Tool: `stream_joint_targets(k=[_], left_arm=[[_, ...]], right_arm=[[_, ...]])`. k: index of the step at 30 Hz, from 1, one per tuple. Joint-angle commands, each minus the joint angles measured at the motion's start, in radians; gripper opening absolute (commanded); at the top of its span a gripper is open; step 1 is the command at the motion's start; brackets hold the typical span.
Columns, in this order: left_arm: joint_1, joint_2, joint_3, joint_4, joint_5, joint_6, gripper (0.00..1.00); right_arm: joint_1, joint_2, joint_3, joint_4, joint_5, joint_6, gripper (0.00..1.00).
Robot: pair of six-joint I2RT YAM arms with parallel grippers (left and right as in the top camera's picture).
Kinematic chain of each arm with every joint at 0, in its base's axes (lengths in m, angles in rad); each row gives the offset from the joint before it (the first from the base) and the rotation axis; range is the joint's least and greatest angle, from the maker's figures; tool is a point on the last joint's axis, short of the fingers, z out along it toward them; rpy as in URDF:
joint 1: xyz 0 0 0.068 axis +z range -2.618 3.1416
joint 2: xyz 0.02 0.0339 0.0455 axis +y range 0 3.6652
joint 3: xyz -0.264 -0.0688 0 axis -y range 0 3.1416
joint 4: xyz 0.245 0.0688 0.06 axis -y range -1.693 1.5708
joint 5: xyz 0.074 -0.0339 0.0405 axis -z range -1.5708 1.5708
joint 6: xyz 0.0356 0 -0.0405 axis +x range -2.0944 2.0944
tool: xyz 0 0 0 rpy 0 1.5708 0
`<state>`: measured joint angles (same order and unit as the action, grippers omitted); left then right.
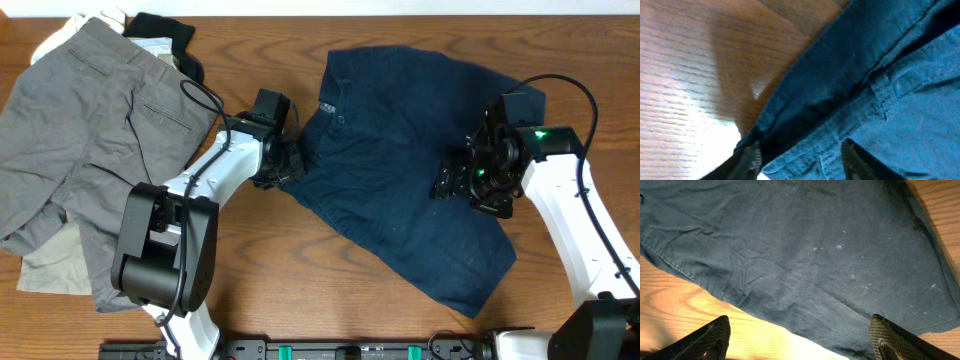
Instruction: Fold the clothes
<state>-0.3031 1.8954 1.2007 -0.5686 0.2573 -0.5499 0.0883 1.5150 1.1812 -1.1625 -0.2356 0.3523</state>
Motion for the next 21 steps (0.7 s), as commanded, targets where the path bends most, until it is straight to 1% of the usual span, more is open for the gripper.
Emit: stream_joint_targets(k=[1,6,8,9,11,12,13,18,21], left_arm=[[-0.002,0.029,-0.006,-0.008,0.037,-0.003,0.49],[0.005,0.064,-0.006,-0.024,0.045,-0.001,0.48],[0.018,0.064,-0.006,-0.024,0.047,-0.002,0.42],[0.021,0.064,-0.006,-0.024,0.050,-0.002,0.37],[0.024,0.064,-0.006,-0.025,0.050,-0.002,0.22],[0.024,0.064,-0.006,-0.026,0.050,-0.002,0.12],[0.024,0.063,-0.006,-0.027,0.050,-0.002,0.06],[0.034,0.030,0.005,-0.029,0.072,-0.001,0.06],[0.051,-0.034,0.021,-0.028,0.071,0.031,0.06]], right_arm=[[0.010,-0.021,-0.006,-0.002,0.003,0.014,0.88],[0.010,-0.021,-0.006,-0.012,0.003,0.014,0.88],[0.010,-0.021,-0.006,-0.012,0.003,0.014,0.88],[0.010,-0.021,-0.006,-0.012,0.003,0.014,0.88],[0.010,-0.021,-0.006,-0.014,0.003,0.014,0.88],[0.010,-0.021,-0.006,-0.019,0.003,0.016,0.87],[0.010,-0.021,-0.006,-0.024,0.003,0.024,0.87],[0.010,-0.021,-0.006,-0.059,0.003,0.055,0.86],[0.011,-0.021,-0.006,-0.114,0.003,0.071,0.86]])
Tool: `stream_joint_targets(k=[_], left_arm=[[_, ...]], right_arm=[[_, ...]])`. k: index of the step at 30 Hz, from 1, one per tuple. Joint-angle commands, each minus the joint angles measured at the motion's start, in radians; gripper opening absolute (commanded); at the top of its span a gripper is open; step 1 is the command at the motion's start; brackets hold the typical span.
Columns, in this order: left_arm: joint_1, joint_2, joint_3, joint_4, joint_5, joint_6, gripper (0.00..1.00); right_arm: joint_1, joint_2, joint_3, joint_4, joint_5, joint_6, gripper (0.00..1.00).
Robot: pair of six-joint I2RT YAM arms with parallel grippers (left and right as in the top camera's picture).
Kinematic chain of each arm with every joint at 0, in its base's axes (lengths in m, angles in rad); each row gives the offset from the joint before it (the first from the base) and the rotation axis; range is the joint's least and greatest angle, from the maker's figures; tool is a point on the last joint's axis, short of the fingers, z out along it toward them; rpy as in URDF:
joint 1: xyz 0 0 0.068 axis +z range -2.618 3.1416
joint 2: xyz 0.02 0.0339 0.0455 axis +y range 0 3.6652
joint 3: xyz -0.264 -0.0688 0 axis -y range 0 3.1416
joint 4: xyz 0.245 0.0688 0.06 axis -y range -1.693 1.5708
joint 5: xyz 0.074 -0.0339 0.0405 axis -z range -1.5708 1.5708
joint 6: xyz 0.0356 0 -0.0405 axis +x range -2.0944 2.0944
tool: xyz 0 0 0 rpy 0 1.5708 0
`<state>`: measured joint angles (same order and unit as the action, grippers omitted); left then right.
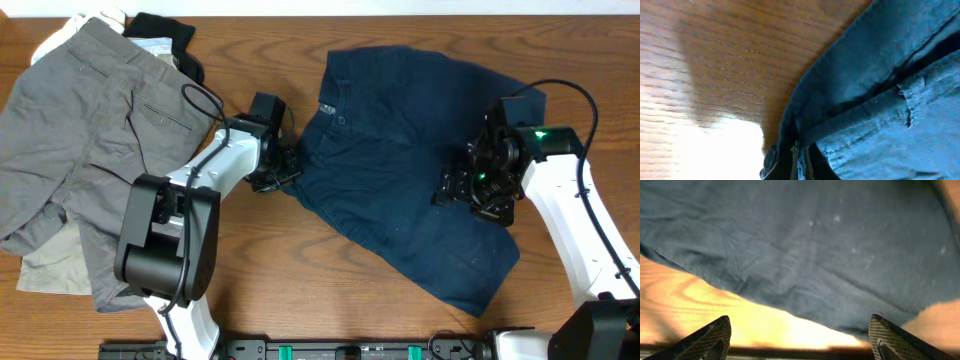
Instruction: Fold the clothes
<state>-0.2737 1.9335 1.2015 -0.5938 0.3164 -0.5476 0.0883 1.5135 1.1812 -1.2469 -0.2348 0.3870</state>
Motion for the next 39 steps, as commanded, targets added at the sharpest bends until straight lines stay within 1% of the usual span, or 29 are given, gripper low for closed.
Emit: stream_joint_targets(k=[1,7,14,17,22,30,34,39], left_arm=[[0.028,-0.090,0.023,-0.002,0.011,0.031,0.06],[0.061,-0.168,0.023,0.047,0.008,0.031,0.06],[0.062,-0.169,0.023,0.136,0.007,0.030,0.06],[0.063,-0.169,0.023,0.177,0.004,0.030,0.06],[0.064,-0.169,0.023,0.231,0.004,0.030,0.06],[0.064,-0.169,0.023,0.246,0.004,0.030,0.06],[0.064,-0.169,0.023,0.244,0.005,0.030,0.06],[0.064,-0.169,0.023,0.240,0.005,0.030,0.06]], right_arm=[[0.012,-0.019,-0.006,-0.046,0.002,0.040,0.86],[0.065,-0.019,-0.013,-0.126,0.003,0.079,0.86],[0.213,-0.019,-0.095,-0.120,0.002,0.195,0.86],[0.276,-0.019,-0.165,-0.088,-0.008,0.254,0.84],[0.364,-0.019,-0.242,-0.005,-0.048,0.309,0.78],[0.532,-0.019,-0.326,0.179,-0.022,0.322,0.67],[0.587,-0.019,-0.372,0.211,0.037,0.389,0.66],[0.606,-0.019,-0.429,0.230,0.051,0.437,0.67]])
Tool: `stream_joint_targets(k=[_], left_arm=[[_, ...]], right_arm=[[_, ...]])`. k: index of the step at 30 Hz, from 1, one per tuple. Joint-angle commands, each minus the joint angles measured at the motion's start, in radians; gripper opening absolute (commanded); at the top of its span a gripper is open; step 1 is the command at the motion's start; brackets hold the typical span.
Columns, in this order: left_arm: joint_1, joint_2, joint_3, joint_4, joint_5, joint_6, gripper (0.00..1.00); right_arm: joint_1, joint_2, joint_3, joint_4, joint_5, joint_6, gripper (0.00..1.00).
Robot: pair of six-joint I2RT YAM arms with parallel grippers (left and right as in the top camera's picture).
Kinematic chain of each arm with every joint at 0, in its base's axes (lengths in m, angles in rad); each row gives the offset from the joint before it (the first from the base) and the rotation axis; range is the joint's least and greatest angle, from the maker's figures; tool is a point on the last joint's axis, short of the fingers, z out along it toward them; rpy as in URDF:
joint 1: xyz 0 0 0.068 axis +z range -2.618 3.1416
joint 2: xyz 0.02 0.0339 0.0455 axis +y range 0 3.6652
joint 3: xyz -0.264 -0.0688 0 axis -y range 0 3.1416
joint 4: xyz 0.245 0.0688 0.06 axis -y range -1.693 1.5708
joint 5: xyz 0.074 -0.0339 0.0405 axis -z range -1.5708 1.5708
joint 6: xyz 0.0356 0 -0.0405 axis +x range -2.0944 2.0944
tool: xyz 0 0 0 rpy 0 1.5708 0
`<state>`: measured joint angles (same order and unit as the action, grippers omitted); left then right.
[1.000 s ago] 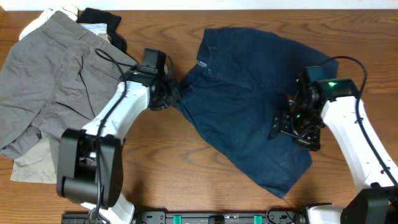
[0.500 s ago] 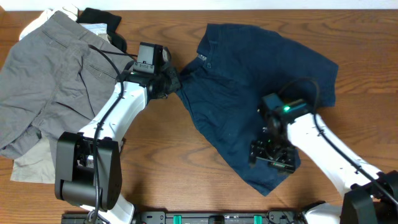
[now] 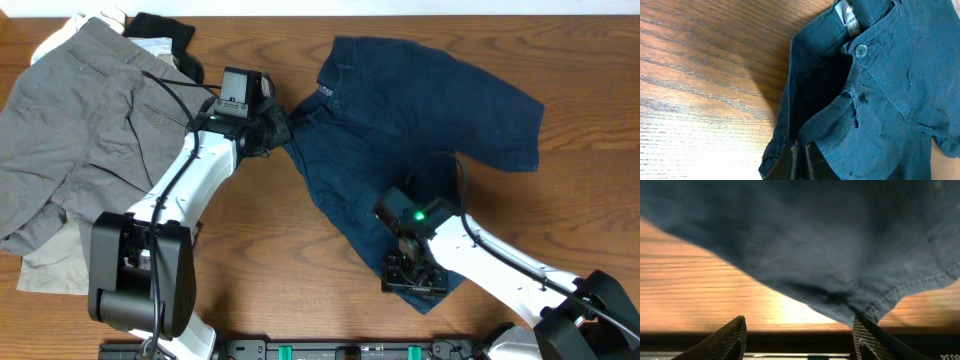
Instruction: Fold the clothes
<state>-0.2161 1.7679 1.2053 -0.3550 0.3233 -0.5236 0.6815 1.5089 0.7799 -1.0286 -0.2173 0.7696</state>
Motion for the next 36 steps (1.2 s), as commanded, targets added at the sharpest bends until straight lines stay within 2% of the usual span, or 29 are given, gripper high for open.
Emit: stream_joint_targets(k=[1,9,13,16,18,20,25,31,36], left_arm=[[0.006,-0.003,0.019,0.000,-0.002,0.006,0.06],[0.006,-0.003,0.019,-0.006,-0.002,0.006,0.06],[0.006,-0.003,0.019,-0.006,-0.002,0.006,0.06],[0.006,-0.003,0.019,-0.006,-0.002,0.007,0.06],[0.008,-0.003,0.019,-0.006,-0.002,0.010,0.06],[0.015,-0.005,0.019,-0.006,-0.002,0.010,0.06],[0.053,-0.040,0.019,-0.065,-0.002,0.011,0.06],[0.125,-0.143,0.019,-0.140,-0.002,0.041,0.06],[0.172,-0.251,0.019,-0.203,-0.002,0.066,0.06]], right_arm=[[0.013,-0.014,-0.039,0.023,0.034,0.057,0.68],[0.013,-0.014,-0.137,0.122,0.053,0.121,0.71],[0.013,-0.014,-0.162,0.146,0.070,0.159,0.67],[0.012,-0.014,-0.166,0.146,0.079,0.188,0.46],[0.008,-0.015,-0.166,0.146,0.079,0.213,0.27],[-0.004,-0.017,-0.161,0.139,0.079,0.233,0.02],[-0.087,-0.063,-0.078,0.035,0.077,0.180,0.01],[-0.248,-0.172,0.082,-0.084,0.142,-0.021,0.01],[-0.433,-0.232,0.217,-0.105,0.158,-0.202,0.01]])
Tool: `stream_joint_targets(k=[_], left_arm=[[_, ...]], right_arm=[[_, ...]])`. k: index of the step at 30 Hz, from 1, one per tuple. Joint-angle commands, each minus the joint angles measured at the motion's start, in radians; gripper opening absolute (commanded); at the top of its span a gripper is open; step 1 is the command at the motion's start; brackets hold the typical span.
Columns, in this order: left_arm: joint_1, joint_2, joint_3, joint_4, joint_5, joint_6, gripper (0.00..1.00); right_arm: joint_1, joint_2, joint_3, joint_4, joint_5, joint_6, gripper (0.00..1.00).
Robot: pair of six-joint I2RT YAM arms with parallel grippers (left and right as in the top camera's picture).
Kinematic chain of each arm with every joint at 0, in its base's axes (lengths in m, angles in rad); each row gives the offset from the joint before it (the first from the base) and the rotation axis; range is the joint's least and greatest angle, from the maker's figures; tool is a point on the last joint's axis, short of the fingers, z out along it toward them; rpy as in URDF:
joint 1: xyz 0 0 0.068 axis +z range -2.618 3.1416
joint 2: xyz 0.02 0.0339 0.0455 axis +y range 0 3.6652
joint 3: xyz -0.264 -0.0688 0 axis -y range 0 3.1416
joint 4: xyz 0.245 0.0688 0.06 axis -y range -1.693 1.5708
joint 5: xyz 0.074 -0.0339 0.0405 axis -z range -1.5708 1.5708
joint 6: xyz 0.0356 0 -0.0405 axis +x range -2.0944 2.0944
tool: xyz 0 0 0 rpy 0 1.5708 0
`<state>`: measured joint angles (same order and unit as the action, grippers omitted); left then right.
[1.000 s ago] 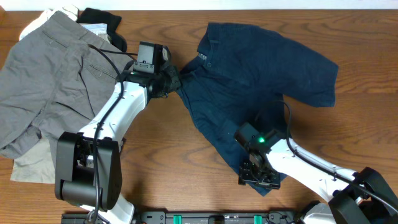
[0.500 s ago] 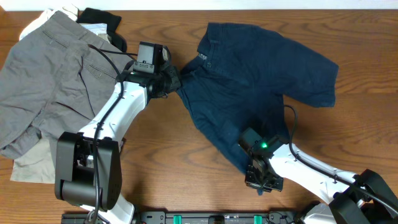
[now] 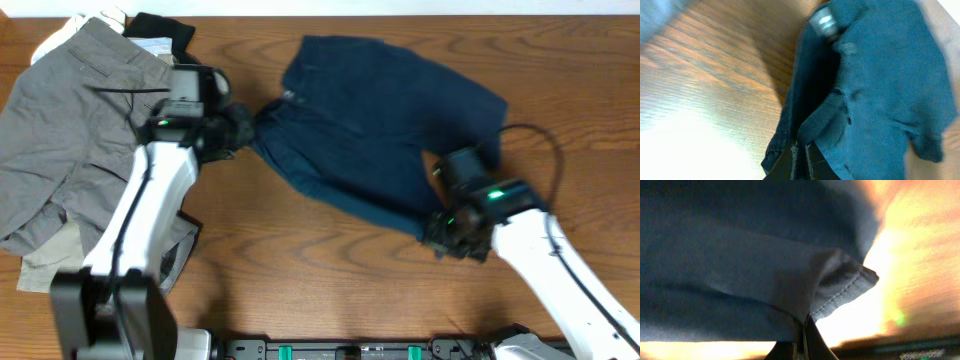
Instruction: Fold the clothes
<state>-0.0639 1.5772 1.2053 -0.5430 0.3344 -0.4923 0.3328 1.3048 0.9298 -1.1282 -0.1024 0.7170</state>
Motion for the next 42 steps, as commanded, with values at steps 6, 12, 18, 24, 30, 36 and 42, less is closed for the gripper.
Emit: stream_joint_targets(k=[6,12,18,24,30,36,42], left_arm=[[0.024,-0.163,0.019,-0.014,-0.013,0.039,0.06],[0.019,-0.207,0.019,0.144,-0.010,0.031,0.06],[0.019,-0.262,0.026,0.363,-0.001,-0.045,0.06],[0.019,-0.397,0.047,0.380,-0.003,-0.044,0.06],[0.019,-0.502,0.047,0.249,-0.006,-0.016,0.06],[0.019,-0.498,0.047,0.090,-0.006,0.025,0.06],[0.019,-0.425,0.047,0.261,-0.018,0.024,0.06]], right_arm=[[-0.286,-0.031,0.270,0.006,0.010,-0.356,0.01],[-0.354,-0.030,0.474,0.131,-0.059,-0.534,0.01],[-0.354,-0.027,0.666,0.213,-0.046,-0.619,0.01],[-0.354,-0.027,0.808,0.132,-0.005,-0.645,0.01],[-0.354,-0.024,0.830,-0.016,-0.002,-0.647,0.01],[-0.354,-0.010,0.830,-0.159,-0.003,-0.644,0.01],[-0.354,0.028,0.830,0.025,-0.001,-0.682,0.01]])
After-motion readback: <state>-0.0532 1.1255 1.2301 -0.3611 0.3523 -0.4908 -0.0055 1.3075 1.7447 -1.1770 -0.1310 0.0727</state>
